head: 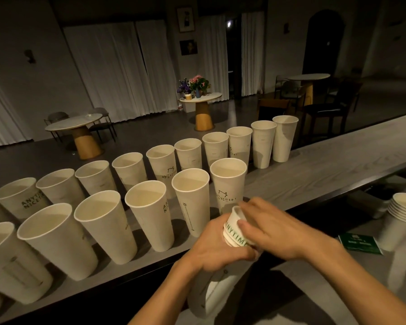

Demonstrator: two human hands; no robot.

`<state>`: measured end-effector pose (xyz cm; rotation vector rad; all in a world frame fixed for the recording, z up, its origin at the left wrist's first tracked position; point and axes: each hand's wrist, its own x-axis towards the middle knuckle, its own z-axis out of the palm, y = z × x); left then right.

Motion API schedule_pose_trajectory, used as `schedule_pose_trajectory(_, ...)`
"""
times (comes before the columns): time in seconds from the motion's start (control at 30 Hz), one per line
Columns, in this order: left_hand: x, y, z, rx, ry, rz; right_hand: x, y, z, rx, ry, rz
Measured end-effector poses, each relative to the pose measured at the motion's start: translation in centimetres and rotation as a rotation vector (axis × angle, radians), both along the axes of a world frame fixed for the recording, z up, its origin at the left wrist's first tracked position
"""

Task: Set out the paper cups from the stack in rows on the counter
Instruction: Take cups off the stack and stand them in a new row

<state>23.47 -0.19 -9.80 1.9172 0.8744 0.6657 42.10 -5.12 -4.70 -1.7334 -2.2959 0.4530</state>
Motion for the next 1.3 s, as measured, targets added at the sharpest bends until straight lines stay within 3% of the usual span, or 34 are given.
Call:
schedule_pose_trajectory(0.07, -0.2, 0.4, -0.2, -0.033, -0.021, 0.015, 1.8, 0.3, 0.8, 0.118, 0.162, -0.043)
schedule_pose_trajectory(0.17, -0.3, 0.5, -0.4, -0.067, -0.053, 0.062, 3.4, 0.2, 1.2, 0.305, 0.737, -0.195)
schedule_pose_trajectory(0.23, -0.1, 0.2, -0.4, -0.073, -0.070, 0.080, 3.1, 0.3, 0.7, 0.280, 1.135, -0.254)
schedule_pose_trajectory(0.33, 0.5, 0.1, -0.1, -0.089, -0.120, 0.082, 1.5, 0.1, -1.6, 0.061, 1.408, -0.240)
schedule_pose_trajectory(0.43, 0.8, 0.4, -0.2, -0.109, -0.119, 0.061, 0.4, -0.3, -2.6, -0.078, 1.389, -0.168)
schedule_pose_trajectory(0.57, 0.3, 0.5, -0.8, -0.087, -0.017, 0.105, 2.9, 1.5, -1.1, 0.181, 1.476, -0.285)
schedule_pose_trajectory(0.7, -0.2, 1.2, -1.1, -0.046, 0.069, 0.135, 5.5, 5.0, -0.5, 0.345, 1.136, -0.386)
schedule_pose_trajectory(0.87, 0.2, 1.3, -1.4, -0.049, 0.086, 0.134, 6.0, 9.1, -3.2, 0.267, 0.853, -0.522)
schedule_pose_trajectory(1.1, -0.2, 1.7, -1.8, -0.028, 0.114, 0.131, 6.1, 10.8, -6.2, 0.208, 0.740, -0.590)
schedule_pose_trajectory(1.3, -0.2, 1.6, -1.7, -0.021, 0.124, 0.129, 6.7, 9.7, -7.7, 0.026, 0.629, -0.588)
